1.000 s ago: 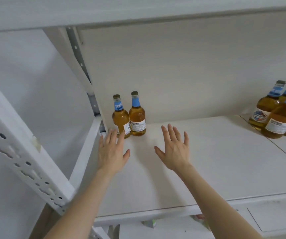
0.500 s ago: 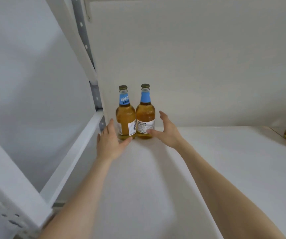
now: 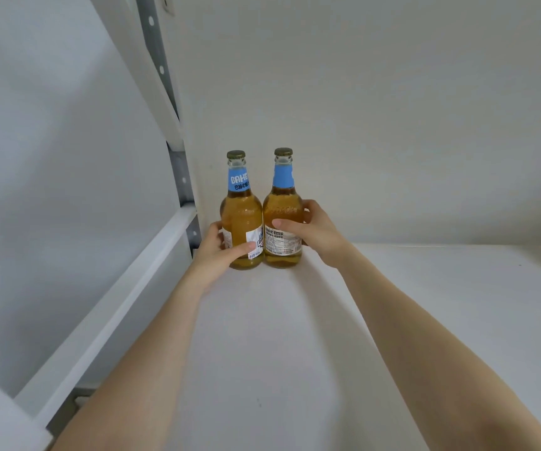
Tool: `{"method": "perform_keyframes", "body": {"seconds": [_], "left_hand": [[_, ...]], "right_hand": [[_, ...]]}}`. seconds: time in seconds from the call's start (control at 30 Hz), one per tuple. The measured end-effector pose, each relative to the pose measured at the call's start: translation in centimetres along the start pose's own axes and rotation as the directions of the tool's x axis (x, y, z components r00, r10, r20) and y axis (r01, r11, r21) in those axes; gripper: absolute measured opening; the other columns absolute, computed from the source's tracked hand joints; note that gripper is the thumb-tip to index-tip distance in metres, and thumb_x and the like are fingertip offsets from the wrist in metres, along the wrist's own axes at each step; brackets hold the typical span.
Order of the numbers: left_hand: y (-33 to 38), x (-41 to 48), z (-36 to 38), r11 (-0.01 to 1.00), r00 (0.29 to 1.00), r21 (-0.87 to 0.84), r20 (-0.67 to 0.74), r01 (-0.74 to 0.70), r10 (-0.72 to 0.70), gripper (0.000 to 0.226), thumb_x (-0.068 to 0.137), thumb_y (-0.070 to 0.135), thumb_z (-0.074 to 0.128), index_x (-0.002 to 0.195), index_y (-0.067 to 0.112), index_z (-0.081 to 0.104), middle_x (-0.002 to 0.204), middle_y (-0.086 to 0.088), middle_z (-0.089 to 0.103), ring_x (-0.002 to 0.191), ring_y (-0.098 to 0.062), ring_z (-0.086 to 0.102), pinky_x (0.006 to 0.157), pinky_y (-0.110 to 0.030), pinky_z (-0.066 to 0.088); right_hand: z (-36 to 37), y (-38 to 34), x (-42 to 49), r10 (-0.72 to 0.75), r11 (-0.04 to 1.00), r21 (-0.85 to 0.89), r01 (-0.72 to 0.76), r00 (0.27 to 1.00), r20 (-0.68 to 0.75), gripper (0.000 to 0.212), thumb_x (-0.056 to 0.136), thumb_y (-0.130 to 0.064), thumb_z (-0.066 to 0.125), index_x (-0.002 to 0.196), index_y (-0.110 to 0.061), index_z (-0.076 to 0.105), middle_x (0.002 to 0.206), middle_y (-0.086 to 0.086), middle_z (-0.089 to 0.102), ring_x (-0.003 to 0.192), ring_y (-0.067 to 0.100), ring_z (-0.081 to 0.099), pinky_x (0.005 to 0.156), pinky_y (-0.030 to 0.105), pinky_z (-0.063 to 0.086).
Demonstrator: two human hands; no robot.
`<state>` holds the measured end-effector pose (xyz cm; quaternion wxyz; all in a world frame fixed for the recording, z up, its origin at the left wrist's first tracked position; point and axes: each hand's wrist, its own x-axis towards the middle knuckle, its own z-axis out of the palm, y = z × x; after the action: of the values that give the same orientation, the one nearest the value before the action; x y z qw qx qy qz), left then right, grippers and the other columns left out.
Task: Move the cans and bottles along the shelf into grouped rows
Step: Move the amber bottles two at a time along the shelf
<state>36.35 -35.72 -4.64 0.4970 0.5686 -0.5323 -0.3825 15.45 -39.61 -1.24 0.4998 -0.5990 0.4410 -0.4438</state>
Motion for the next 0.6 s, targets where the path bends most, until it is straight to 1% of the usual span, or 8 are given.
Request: {"method": "perform_keyframes", "body": {"seconds": [0.07,0.17,0.23,0.3,0.37,0.43,0.5,0.6], "left_hand": [[0.1,0.0,0.0,1.0,1.0,-0.017,-0.018,0.012,-0.013,0.082,0.072,0.031,0.085,0.14,0.025,0.039,0.135,0.001,0.057,0.121,-0.021,0.058,0.1,-0.043,0.052],[0.2,-0.7,0.0,1.0,1.0,-0.013,-0.017,0.001,-0.001,0.082,0.069,0.028,0.088,0.138,0.027,0.043,0.131,0.003,0.059,0.117,-0.02,0.058,0.094,-0.041,0.054],[0.5,-1.4,0.1,1.0,1.0,-0.018,0.002,0.004,-0.004,0.079,0.068,0.025,0.088,0.136,0.026,0.048,0.127,0.004,0.062,0.115,-0.019,0.06,0.09,-0.038,0.054],[0.5,-2.3,0.1,0.999,1.0,-0.025,0.018,0.026,-0.025,0.076,0.068,0.023,0.088,0.134,0.026,0.052,0.124,0.004,0.065,0.113,-0.018,0.061,0.087,-0.036,0.055],[0.8,-3.5,0.1,0.999,0.999,-0.03,0.029,0.037,-0.036,0.074,0.067,0.024,0.088,0.132,0.027,0.054,0.121,0.005,0.066,0.111,-0.017,0.062,0.083,-0.033,0.055],[1.1,-4.8,0.1,0.998,0.998,-0.041,0.041,0.048,-0.046,0.073,0.068,0.025,0.088,0.132,0.026,0.054,0.121,0.006,0.066,0.111,-0.016,0.062,0.08,-0.031,0.055],[1.6,-6.3,0.1,0.996,0.997,-0.047,0.045,0.071,-0.069,0.07,0.07,0.026,0.086,0.132,0.026,0.054,0.122,0.006,0.064,0.11,-0.016,0.061,0.08,-0.03,0.054],[2.4,-8.6,-0.1,0.991,0.992,-0.066,0.065,0.116,-0.112,0.066,0.071,0.029,0.086,0.13,0.027,0.055,0.124,0.003,0.066,0.114,-0.02,0.061,0.094,-0.041,0.054]], "right_hand": [[-0.2,0.0,0.0,0.006,1.0,0.016,-0.006,1.0,0.008,0.09,0.06,-0.037,0.092,0.134,-0.019,0.044,0.124,0.003,0.063,0.11,0.023,0.066,0.093,0.045,0.056],[-0.4,0.0,-0.8,-0.002,0.999,0.04,0.0,0.999,0.043,0.067,0.076,-0.02,0.084,0.132,-0.02,0.048,0.119,0.0,0.065,0.102,0.017,0.068,0.076,0.032,0.058],[-0.5,-0.1,-1.6,-0.006,0.999,0.041,0.004,0.998,0.063,0.06,0.079,-0.015,0.081,0.131,-0.022,0.051,0.114,-0.005,0.067,0.095,0.01,0.069,0.066,0.023,0.055],[-0.6,-0.2,-2.7,0.003,0.998,0.068,-0.008,0.998,0.064,0.057,0.08,-0.013,0.08,0.13,-0.022,0.053,0.111,-0.007,0.068,0.088,0.005,0.07,0.06,0.019,0.055],[-0.6,-0.4,-3.9,0.017,0.994,0.105,-0.022,0.999,0.047,0.056,0.079,-0.014,0.08,0.129,-0.021,0.054,0.112,-0.005,0.069,0.086,0.005,0.071,0.058,0.019,0.055],[-0.5,-0.7,-5.3,0.042,0.989,0.14,-0.044,0.999,0.019,0.055,0.079,-0.018,0.08,0.128,-0.021,0.056,0.111,-0.004,0.07,0.087,0.007,0.072,0.062,0.024,0.056],[-0.4,-1.0,-6.6,0.088,0.979,0.186,-0.086,0.996,-0.001,0.057,0.079,-0.023,0.081,0.13,-0.023,0.056,0.112,-0.003,0.072,0.094,0.013,0.071,0.073,0.035,0.057],[-0.4,-1.5,-8.6,0.163,0.961,0.227,-0.157,0.987,-0.01,0.061,0.077,-0.03,0.081,0.133,-0.028,0.057,0.113,0.0,0.073,0.103,0.021,0.069,0.091,0.048,0.055]]}}
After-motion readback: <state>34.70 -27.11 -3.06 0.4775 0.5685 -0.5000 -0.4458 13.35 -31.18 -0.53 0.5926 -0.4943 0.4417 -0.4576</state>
